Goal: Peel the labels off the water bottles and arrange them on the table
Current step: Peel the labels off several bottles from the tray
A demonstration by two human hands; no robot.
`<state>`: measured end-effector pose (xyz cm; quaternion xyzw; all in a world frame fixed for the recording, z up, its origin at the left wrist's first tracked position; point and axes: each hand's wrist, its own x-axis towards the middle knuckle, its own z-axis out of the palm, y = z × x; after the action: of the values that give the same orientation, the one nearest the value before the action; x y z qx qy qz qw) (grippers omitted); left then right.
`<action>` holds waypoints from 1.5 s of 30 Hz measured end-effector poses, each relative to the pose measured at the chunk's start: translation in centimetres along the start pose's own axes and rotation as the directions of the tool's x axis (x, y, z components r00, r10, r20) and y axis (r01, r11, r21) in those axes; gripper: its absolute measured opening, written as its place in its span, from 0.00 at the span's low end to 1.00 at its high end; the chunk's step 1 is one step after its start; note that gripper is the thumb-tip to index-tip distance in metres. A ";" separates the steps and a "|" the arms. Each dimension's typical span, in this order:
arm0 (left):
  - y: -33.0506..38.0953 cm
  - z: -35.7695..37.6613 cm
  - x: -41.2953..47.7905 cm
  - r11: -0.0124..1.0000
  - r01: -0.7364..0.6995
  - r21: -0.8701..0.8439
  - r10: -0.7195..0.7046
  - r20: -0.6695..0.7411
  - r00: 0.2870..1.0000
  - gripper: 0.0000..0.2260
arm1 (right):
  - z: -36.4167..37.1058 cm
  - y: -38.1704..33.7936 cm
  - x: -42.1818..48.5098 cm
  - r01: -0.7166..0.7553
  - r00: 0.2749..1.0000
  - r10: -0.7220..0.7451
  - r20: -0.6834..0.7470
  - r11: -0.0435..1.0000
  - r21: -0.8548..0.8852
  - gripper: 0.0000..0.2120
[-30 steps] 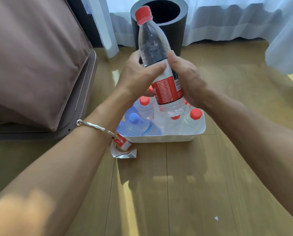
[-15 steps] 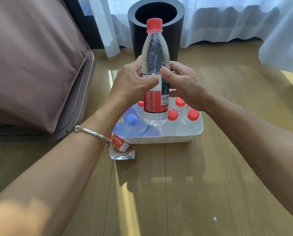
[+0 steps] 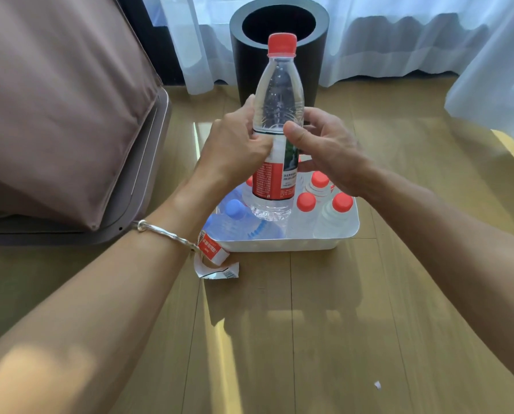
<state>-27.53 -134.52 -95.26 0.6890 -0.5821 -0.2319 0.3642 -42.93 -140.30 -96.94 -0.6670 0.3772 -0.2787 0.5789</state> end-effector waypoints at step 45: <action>0.1 1.6 -0.6 0.999 0.021 0.026 -0.019 -0.046 0.999 0.15 | 0.8 -1.3 0.7 -0.069 0.931 0.118 -0.345 0.986 0.150 0.22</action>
<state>-28.85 -134.32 -96.26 0.7047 -0.5696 -0.2120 0.3662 -41.69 -140.34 -95.85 -0.5468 0.4864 -0.3906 0.5584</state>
